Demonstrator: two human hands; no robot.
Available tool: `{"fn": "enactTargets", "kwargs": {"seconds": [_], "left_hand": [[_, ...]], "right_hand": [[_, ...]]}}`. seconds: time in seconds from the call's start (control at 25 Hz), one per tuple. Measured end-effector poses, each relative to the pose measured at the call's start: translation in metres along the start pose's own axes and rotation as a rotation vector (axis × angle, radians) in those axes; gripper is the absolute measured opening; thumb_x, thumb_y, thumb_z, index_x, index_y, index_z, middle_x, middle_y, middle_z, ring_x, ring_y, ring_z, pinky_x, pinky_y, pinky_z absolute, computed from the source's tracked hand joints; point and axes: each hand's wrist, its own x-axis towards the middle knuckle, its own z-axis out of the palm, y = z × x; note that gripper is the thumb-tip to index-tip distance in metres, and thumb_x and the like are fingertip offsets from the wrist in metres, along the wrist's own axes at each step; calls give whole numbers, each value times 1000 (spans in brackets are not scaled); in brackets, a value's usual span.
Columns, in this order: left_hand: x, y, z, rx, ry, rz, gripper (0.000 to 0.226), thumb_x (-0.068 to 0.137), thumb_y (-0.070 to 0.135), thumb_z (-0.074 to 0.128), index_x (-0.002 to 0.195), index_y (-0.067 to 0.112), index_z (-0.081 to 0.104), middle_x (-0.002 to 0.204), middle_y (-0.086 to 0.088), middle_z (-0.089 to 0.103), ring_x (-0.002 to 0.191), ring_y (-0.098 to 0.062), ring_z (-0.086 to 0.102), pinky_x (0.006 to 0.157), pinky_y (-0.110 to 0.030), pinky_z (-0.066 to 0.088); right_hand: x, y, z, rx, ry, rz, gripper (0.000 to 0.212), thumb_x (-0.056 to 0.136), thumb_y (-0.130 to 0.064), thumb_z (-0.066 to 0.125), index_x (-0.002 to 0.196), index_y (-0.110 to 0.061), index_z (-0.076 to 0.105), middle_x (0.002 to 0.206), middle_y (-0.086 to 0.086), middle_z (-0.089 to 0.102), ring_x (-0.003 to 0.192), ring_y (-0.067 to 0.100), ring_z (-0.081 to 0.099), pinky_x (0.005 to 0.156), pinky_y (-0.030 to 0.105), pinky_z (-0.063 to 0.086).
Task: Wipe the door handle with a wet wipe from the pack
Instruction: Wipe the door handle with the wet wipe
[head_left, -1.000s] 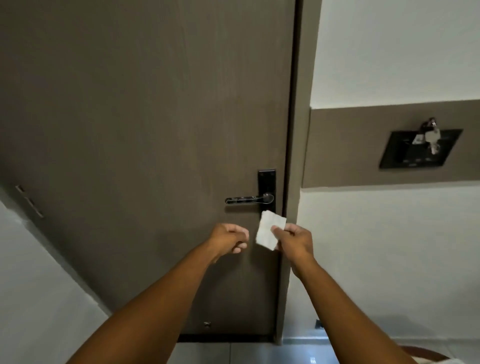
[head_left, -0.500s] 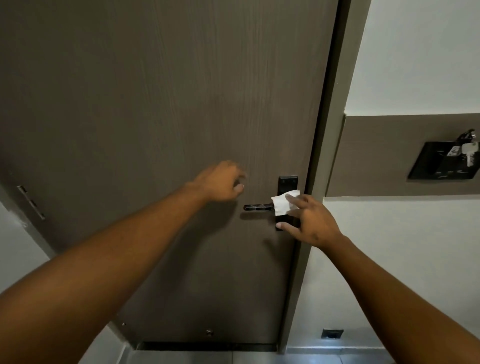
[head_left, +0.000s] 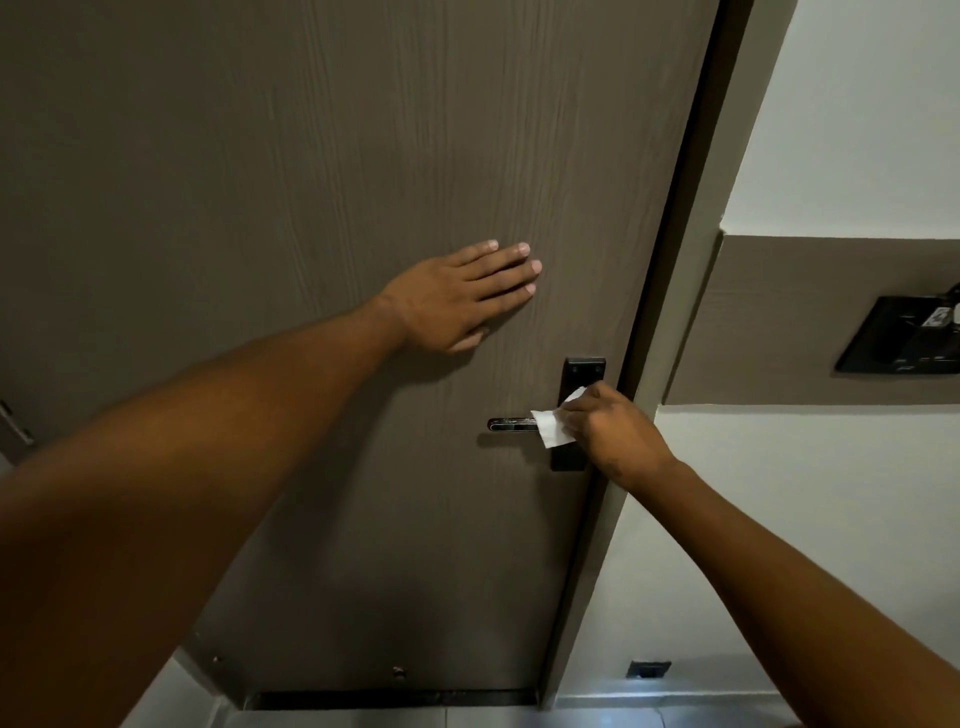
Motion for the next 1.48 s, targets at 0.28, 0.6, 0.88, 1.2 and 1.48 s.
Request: {"fn": "enactTargets", "kwargs": {"seconds": [0.28,0.6,0.88,1.2,1.48], "left_hand": [[4,-4,23,98,137,32,71,99,45,39,160,8,31,165,-18,28,153,-38,26,124,-50,16],[6,-4,27,109,198,44,70,99,44,38,159,8,33,165,-19,30,152,-38,27,124,-51,16],[5,-4,27,121,196,45,71,99,45,37,159,8,32,164,-20,30,152,-39,28,123,-53,19],[5,-4,27,135,189,43,71,99,45,35,159,8,32,165,-20,29,153,-39,26,123,-54,19],[3,-4,25,132,202,40,70,99,43,36,158,7,33,165,-20,28,153,-39,26,124,-54,20]], "right_hand": [[49,-54,2,143,-125,-65,30,100,-32,51,119,-15,66,114,10,67,106,25,60,94,41,47],[12,6,-3,-47,13,-133,49,72,-11,85,118,-19,71,117,3,73,108,30,60,92,38,42],[39,-63,17,145,189,-304,31,83,-8,76,114,-8,72,104,15,73,96,35,65,81,43,52],[-17,7,22,32,277,-46,44,76,-12,82,118,-12,69,126,14,66,120,38,53,96,50,43],[-3,-54,39,133,277,85,33,95,-21,63,127,-15,61,129,11,58,116,28,47,92,35,37]]}}
